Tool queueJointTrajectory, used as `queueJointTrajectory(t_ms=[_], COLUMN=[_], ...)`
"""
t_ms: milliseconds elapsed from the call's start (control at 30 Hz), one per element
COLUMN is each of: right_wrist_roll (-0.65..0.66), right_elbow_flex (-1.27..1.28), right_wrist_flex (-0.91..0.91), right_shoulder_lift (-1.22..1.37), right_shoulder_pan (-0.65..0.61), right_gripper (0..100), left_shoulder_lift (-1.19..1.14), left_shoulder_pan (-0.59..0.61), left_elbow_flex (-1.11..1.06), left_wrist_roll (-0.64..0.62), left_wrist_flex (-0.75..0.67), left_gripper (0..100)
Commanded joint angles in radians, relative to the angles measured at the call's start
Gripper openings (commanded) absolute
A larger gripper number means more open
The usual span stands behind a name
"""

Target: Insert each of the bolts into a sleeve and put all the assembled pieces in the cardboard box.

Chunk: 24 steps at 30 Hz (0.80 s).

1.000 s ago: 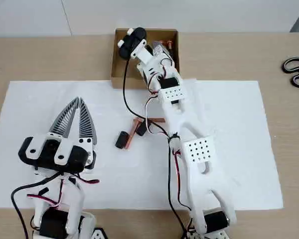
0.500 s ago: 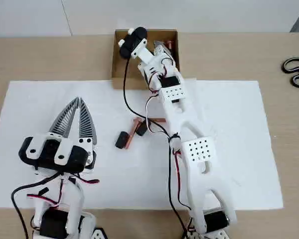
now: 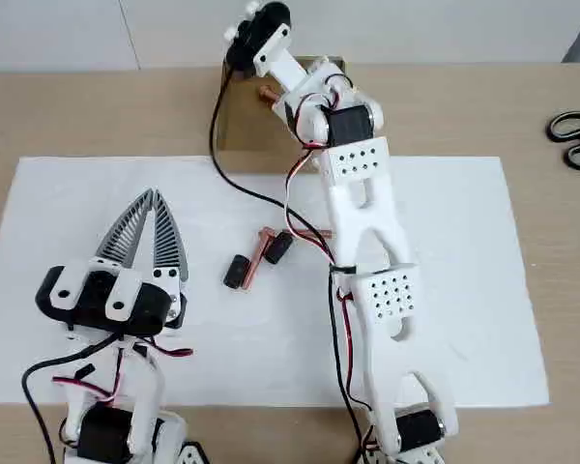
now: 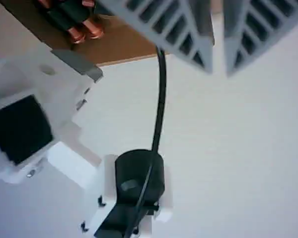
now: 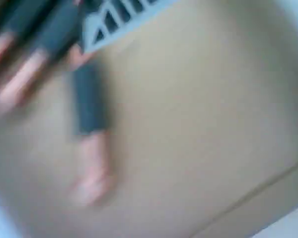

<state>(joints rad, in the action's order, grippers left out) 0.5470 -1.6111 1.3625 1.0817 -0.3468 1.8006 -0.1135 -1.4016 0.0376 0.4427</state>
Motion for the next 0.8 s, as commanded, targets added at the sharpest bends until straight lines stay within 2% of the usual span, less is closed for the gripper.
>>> queueJointTrajectory(t_ms=[0,233,500,767], right_wrist_roll=[-0.092,-0.319,-0.327,-0.330], right_elbow_flex=[-0.071,-0.072,-0.026,0.445], right_wrist_flex=[0.206,0.278,0.329,0.326], right_shoulder_lift=[-0.082,-0.082,-0.162,-0.565], right_shoulder_pan=[-0.005,-0.005,-0.018,-0.065], right_gripper=[9.6,7.2,7.2,7.2], left_shoulder_lift=[0.009,0.011,0.011,0.011], left_shoulder_pan=[0.008,0.009,0.005,0.003], left_elbow_flex=[-0.002,-0.002,-0.002,-0.002], left_wrist_roll=[0.000,0.000,0.000,0.000], left_wrist_flex=[0.003,0.003,0.003,0.003], left_gripper=[1,1,1,1])
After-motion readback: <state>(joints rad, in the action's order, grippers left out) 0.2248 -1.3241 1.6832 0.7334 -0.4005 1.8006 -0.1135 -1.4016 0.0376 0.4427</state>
